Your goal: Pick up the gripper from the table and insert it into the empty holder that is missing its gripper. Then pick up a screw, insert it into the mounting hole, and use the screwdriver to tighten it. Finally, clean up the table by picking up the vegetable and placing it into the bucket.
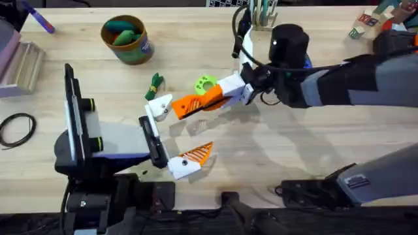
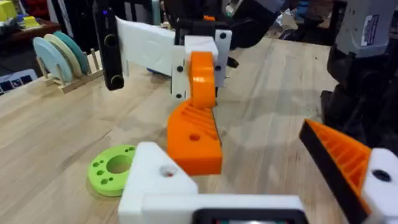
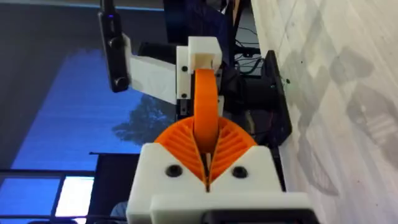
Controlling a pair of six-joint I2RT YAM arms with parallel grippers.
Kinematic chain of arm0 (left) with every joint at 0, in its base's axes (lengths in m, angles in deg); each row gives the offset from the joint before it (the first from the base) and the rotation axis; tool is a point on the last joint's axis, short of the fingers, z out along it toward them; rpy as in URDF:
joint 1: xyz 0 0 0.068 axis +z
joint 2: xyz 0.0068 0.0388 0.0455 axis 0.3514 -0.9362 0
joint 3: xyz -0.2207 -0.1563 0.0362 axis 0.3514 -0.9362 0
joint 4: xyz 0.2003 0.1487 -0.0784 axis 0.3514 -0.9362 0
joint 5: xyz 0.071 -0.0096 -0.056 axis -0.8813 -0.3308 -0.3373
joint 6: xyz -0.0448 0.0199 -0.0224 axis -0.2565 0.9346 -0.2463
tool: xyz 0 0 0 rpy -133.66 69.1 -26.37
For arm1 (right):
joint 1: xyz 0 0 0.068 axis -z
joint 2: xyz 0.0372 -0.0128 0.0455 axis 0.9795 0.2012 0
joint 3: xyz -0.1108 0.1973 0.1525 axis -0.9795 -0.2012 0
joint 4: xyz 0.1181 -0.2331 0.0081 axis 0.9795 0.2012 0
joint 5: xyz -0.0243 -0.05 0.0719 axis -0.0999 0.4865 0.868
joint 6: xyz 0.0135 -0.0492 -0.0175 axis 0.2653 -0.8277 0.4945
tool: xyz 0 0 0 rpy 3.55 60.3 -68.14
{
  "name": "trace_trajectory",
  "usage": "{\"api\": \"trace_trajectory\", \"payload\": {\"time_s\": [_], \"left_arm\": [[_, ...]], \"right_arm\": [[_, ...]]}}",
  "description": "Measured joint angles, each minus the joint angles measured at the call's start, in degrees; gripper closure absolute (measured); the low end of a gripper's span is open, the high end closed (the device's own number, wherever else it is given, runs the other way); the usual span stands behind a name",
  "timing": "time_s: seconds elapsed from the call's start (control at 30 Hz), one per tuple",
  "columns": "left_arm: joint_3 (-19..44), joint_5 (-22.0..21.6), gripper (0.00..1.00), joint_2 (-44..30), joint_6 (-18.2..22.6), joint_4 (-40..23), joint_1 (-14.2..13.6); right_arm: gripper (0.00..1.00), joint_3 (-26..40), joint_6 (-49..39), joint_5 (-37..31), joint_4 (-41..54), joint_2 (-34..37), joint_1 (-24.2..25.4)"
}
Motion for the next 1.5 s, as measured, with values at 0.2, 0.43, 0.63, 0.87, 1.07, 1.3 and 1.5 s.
{"api": "trace_trajectory", "payload": {"time_s": [0.2, 0.43, 0.63, 0.87, 1.07, 1.3, 1.5], "left_arm": [[0.0, 0.0, 0.015, 0.02, -0.01, 0.0, 0.0], [0.0, 0.0, 0.015, 0.01, -0.01, 0.0, 0.0], [0.0, -0.1, 0.015, 0.02, -0.04, 0.01, 0.04], [0.0, -0.08, 0.015, 0.02, -0.06, 0.02, 0.07], [0.0, -0.16, 0.015, 0.02, 0.11, 0.07, 0.07], [0.0, -0.28, 0.015, 0.02, 0.27, 0.07, 0.07], [0.0, -1.3, 0.015, 0.02, 0.23, 0.19, 0.55]], "right_arm": [[0.992, 0.04, -1.46, 0.13, -0.07, 0.28, -0.48], [0.992, 0.04, -1.67, -0.65, -0.08, 0.28, -1.06], [0.992, 0.04, -1.63, -1.64, -0.14, 0.26, -2.06], [0.992, 0.04, -1.61, -1.68, -0.56, 0.28, -2.45], [0.992, 0.04, 0.93, -2.64, -6.67, 0.28, -2.47], [0.992, 0.04, 4.02, -3.31, -7.6, 0.28, -2.57], [0.992, 0.04, 4.42, -5.97, -7.64, 0.28, -3.51]]}}
